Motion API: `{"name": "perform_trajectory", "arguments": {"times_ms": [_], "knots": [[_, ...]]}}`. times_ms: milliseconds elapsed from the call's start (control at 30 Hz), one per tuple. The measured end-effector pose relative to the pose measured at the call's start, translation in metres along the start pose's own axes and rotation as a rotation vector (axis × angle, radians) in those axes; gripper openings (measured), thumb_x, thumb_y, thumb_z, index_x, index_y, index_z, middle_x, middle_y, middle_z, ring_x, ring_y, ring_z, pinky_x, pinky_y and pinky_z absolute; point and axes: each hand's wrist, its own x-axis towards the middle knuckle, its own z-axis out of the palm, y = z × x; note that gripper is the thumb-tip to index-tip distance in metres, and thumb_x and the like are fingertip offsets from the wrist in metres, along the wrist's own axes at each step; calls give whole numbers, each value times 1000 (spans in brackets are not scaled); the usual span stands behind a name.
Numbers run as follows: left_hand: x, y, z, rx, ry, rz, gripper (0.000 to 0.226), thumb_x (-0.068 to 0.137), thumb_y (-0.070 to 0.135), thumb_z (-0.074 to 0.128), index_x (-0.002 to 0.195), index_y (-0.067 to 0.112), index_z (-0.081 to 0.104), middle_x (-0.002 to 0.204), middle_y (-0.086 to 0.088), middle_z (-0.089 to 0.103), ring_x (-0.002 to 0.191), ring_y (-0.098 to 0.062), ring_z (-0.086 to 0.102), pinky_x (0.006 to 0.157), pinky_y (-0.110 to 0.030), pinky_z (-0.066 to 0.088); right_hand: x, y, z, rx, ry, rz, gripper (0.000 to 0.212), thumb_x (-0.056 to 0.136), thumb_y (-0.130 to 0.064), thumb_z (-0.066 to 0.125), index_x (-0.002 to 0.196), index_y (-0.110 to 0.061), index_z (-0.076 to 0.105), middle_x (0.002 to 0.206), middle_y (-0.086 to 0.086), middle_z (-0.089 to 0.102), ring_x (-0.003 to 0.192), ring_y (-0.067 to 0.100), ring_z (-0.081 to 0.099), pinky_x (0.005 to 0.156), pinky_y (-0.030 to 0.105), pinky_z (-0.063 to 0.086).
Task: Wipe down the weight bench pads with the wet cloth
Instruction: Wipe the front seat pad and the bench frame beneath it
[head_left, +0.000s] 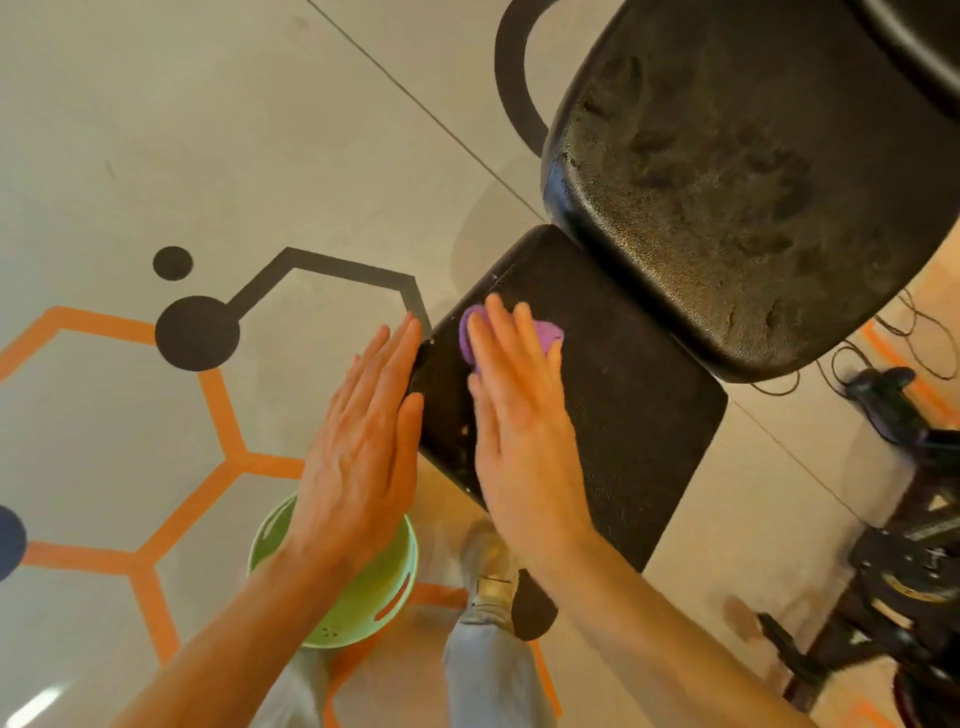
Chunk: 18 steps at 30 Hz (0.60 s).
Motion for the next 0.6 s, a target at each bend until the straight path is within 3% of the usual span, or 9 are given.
{"name": "perform_trajectory", "arguments": {"times_ms": [67,133,233,300,400,467,533,600], "knots": [[-1,0,3,-59,20,19,50,106,39,21,154,25,22,159,9,26,150,2,15,122,-19,10,-27,0,-6,-34,-142,-179,46,99,-13,38,145,-15,31,154,-3,22,146,11,6,120,40,9],[0,-2,4,-78,31,18,50,106,36,23,155,24,24,158,9,27,149,2,16,123,-21,11,-4,22,-17,-79,-155,-235,45,99,-16,35,144,-14,32,154,1,26,145,12,10,120,40,12],[0,-6,5,-98,24,33,50,106,33,24,155,22,26,160,6,30,150,-2,17,125,-31,15,55,31,-19,-53,85,73,43,102,-17,32,145,-17,30,155,1,23,146,14,9,118,46,16],[-1,-6,6,-114,31,37,50,106,34,23,155,22,26,160,4,31,151,-4,18,125,-30,15,47,14,-6,-37,145,192,44,102,-17,31,146,-17,28,157,0,18,146,15,6,119,47,14],[-1,-3,8,-151,50,10,52,106,34,23,154,18,28,160,1,32,150,-4,19,124,-28,15,-31,-17,11,7,-42,4,49,101,-12,37,147,-21,23,156,-8,11,146,8,0,121,39,6],[-1,-2,7,-160,46,7,53,105,36,22,154,16,29,159,-1,33,150,-5,20,124,-29,17,-38,-5,2,-30,-93,-124,50,99,-11,39,146,-20,24,155,-8,15,146,8,4,121,38,8],[-1,-2,7,-140,34,12,55,105,39,20,154,17,28,159,-1,33,150,-2,18,124,-24,13,8,13,-6,-86,-12,-56,46,100,-12,35,145,-18,31,155,-1,22,146,14,10,119,44,16],[-1,-2,6,-125,38,13,54,105,40,19,154,19,28,159,0,33,149,0,17,124,-23,13,53,14,-8,-86,129,147,43,101,-15,32,144,-14,33,155,4,24,146,20,11,116,48,21]]}}
